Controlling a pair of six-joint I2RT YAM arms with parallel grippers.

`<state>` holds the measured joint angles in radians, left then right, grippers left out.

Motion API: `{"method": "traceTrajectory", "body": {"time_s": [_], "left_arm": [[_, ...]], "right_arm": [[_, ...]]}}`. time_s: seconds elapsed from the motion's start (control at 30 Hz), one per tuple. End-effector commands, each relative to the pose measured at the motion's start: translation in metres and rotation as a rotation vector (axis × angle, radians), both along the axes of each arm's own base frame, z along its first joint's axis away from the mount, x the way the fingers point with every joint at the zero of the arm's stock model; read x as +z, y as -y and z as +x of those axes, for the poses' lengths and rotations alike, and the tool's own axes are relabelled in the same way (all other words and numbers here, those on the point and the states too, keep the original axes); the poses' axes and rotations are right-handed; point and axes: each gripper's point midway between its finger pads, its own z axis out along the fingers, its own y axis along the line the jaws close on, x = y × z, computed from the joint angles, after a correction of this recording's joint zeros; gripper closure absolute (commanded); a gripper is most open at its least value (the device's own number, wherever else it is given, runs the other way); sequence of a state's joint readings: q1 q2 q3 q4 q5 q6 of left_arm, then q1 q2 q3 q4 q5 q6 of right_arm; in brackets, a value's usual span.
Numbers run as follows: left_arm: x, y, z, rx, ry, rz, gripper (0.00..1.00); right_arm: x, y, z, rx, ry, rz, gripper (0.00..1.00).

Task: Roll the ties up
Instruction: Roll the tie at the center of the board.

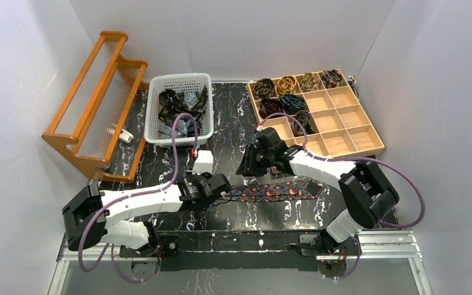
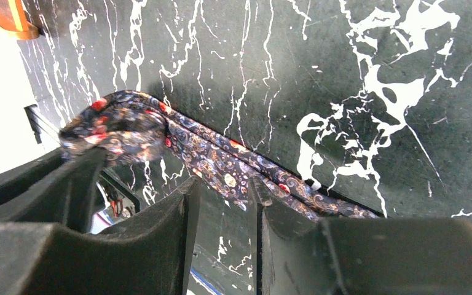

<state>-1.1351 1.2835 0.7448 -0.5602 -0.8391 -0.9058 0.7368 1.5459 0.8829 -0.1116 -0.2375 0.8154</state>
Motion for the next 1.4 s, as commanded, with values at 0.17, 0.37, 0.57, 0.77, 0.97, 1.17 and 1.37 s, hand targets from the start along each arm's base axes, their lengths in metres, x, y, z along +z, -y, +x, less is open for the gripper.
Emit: {"method": "traceTrajectory", "body": {"time_s": [0.17,0.37,0.57,0.77,0.97,1.17,1.37], "left_arm": [[0.047,-0.024,0.015,0.074,0.167,0.076,0.8],[0.037,-0.03,0.016,0.072,0.154,0.183,0.8],[0.028,-0.018,0.021,0.05,0.146,0.254,0.8],[0.021,-0.005,0.021,0.02,0.134,0.276,0.79],[0.01,0.01,0.019,-0.013,0.112,0.289,0.75],[-0.002,0.037,0.017,-0.066,0.074,0.263,0.62],[-0.018,0.066,0.008,-0.162,-0.005,0.156,0.47]], "right_arm": [[0.003,-0.008,-0.016,0.069,-0.032,0.103,0.58],[0.0,-0.01,-0.019,0.088,-0.051,0.106,0.59],[-0.001,-0.006,-0.017,0.08,-0.041,0.08,0.59],[0.002,0.0,-0.011,0.056,-0.009,0.047,0.58],[0.008,0.013,0.001,0.004,0.025,0.024,0.57],[0.011,0.031,0.013,-0.039,0.046,0.008,0.54],[0.011,0.044,0.018,-0.056,0.046,-0.005,0.52]]}}
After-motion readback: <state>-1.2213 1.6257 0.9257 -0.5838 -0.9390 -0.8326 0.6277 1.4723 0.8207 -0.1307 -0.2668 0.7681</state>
